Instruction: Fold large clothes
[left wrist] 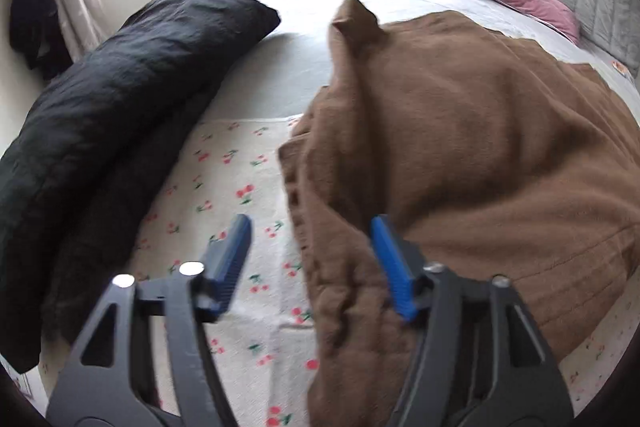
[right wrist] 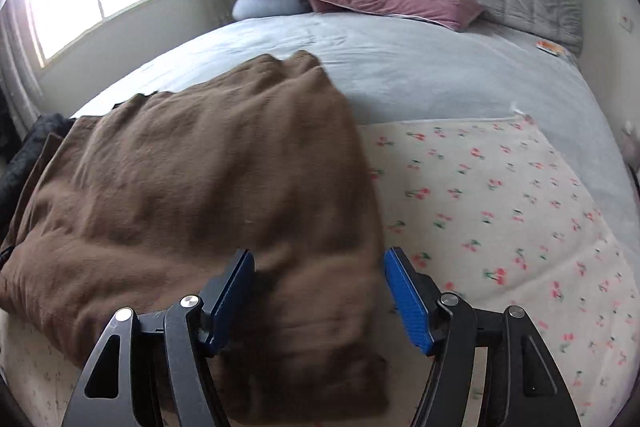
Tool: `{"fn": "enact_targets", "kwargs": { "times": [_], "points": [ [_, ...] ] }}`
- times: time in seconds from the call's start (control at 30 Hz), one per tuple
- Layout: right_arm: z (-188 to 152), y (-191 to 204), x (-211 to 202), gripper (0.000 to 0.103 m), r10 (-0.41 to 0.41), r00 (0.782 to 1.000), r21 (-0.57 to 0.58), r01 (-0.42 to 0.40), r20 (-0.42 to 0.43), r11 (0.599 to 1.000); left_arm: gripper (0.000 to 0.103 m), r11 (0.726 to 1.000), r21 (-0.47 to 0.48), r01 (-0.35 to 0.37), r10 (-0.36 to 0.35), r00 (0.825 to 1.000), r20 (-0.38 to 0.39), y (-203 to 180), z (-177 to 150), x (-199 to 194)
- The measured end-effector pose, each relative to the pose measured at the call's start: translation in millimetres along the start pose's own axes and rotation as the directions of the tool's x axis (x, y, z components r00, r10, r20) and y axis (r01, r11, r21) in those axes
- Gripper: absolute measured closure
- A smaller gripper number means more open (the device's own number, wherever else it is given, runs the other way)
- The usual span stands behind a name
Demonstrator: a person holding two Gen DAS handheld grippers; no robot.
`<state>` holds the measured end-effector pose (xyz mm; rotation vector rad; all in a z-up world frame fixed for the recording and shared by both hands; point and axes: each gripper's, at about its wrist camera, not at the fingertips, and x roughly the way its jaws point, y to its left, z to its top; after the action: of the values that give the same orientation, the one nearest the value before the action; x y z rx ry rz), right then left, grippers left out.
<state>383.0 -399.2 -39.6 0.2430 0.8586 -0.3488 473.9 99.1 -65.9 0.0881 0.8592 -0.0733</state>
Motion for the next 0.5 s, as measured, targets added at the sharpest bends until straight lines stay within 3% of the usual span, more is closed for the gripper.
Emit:
{"fn": "enact_targets", "kwargs": {
  "times": [0.07,0.13,0.27,0.37,0.5],
  "points": [
    [0,-11,-16,0.033,0.026,1.0,0.051,-0.026,0.003,0.998,0.033,0.998,-0.056,0.028,-0.029,1.0,-0.005,7,4,-14],
    [0,-2,-32,0.033,0.029,0.999,0.034,-0.03,0.027,0.999,0.033,0.998,-0.036,0.043,-0.042,0.999,0.03,-7,7,-30],
    [-1,45,-39,0.033,0.068,0.997,-0.055,-0.067,0.024,0.996,0.032,0.981,0.012,0.192,-0.192,0.977,0.089,-54,6,-49],
    [-3,73,-28,0.033,0.088,0.996,-0.091,-0.088,-0.004,0.992,0.032,0.965,0.061,0.255,-0.258,0.964,0.062,-83,15,-33],
    [-11,90,-22,0.033,0.113,0.994,-0.099,-0.113,-0.009,0.989,0.032,0.95,0.113,0.29,-0.292,0.956,0.004,-103,59,16]
  ]
}}
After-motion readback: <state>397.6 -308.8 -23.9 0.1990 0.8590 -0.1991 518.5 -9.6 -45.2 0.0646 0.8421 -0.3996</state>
